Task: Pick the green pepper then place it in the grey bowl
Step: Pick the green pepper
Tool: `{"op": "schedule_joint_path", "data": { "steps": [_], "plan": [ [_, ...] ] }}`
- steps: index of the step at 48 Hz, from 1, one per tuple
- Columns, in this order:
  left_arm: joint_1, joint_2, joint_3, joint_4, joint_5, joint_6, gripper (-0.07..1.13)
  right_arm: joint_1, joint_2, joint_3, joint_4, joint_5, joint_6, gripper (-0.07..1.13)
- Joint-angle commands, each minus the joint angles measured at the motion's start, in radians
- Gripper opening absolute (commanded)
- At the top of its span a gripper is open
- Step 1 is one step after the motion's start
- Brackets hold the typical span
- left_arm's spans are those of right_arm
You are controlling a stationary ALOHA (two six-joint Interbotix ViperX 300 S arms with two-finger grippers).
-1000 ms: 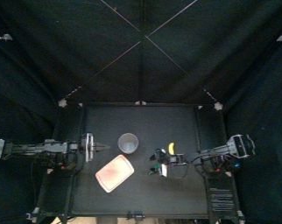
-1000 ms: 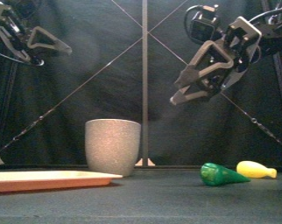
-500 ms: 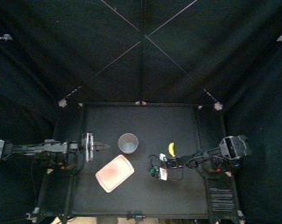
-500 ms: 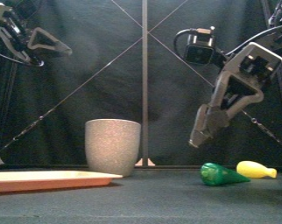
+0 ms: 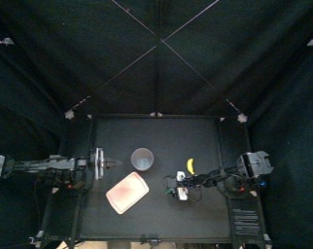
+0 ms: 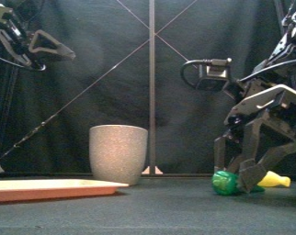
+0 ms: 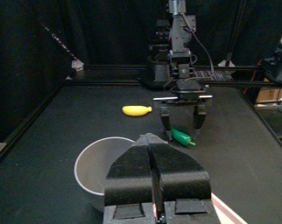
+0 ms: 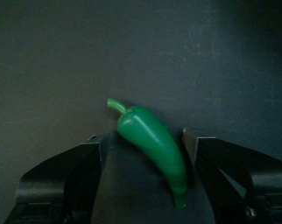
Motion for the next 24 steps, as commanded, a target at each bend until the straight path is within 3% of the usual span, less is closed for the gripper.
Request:
{"op": "schedule_joint_path", "data": {
  "steps": [1, 7, 18, 24],
  "plan": [
    [0.000, 0.002, -0.011, -0.008, -0.005, -0.002, 0.08, -0.006, -0.003, -0.025, -0.003, -0.003, 0.003, 0.98],
    [-0.002, 0.002, -0.006, -0.011, -0.006, 0.000, 0.08, -0.005, -0.003, -0.032, 0.000, -0.002, 0.003, 0.94],
    [-0.003, 0.002, 0.000, -0.011, -0.006, -0.002, 0.08, -0.005, -0.005, -0.035, 0.000, -0.002, 0.003, 0.70],
    [-0.003, 0.002, 0.003, -0.011, -0.005, -0.002, 0.08, -0.005, -0.014, -0.060, -0.005, 0.000, 0.000, 0.65]
  ]
}}
